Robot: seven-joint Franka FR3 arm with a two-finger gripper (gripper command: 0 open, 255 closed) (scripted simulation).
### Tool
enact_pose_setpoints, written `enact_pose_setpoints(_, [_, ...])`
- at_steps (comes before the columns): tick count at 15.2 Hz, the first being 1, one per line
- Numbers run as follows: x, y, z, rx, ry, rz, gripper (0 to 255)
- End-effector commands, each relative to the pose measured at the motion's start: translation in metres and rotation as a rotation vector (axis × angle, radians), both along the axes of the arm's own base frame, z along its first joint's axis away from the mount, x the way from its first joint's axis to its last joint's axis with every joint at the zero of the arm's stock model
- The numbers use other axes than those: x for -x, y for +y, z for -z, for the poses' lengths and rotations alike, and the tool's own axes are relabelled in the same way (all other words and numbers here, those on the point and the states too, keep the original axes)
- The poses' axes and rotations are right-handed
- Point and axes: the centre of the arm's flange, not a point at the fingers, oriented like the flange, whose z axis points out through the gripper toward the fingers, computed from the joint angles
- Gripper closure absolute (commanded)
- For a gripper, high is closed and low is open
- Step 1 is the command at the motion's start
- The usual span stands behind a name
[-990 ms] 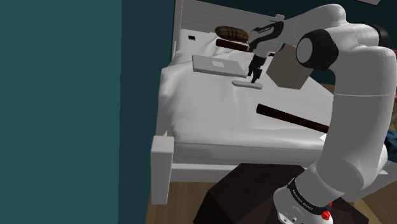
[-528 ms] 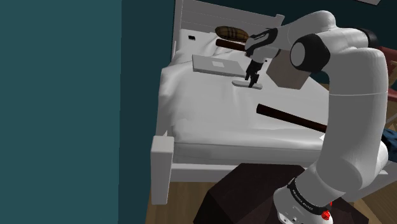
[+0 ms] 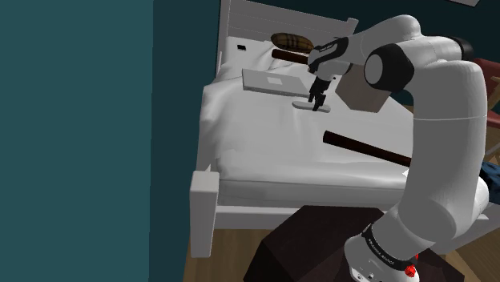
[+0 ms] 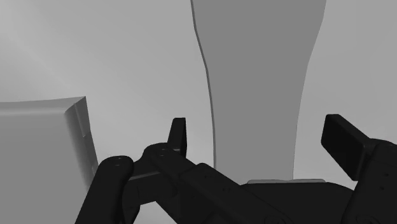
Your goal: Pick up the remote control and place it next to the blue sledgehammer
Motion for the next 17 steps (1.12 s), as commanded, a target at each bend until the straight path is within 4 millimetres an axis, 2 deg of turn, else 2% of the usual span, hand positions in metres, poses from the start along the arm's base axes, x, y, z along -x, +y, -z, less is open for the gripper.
enact_pose_setpoints(1, [0.000, 0.000, 0.000, 0.000, 0.000, 0.000, 255])
enact_pose_setpoints(10, [0.000, 0.000, 0.000, 0.000, 0.000, 0.000, 255])
enact_pose_setpoints(17, [0.000, 0.000, -0.037, 0.000, 0.000, 0.000, 255])
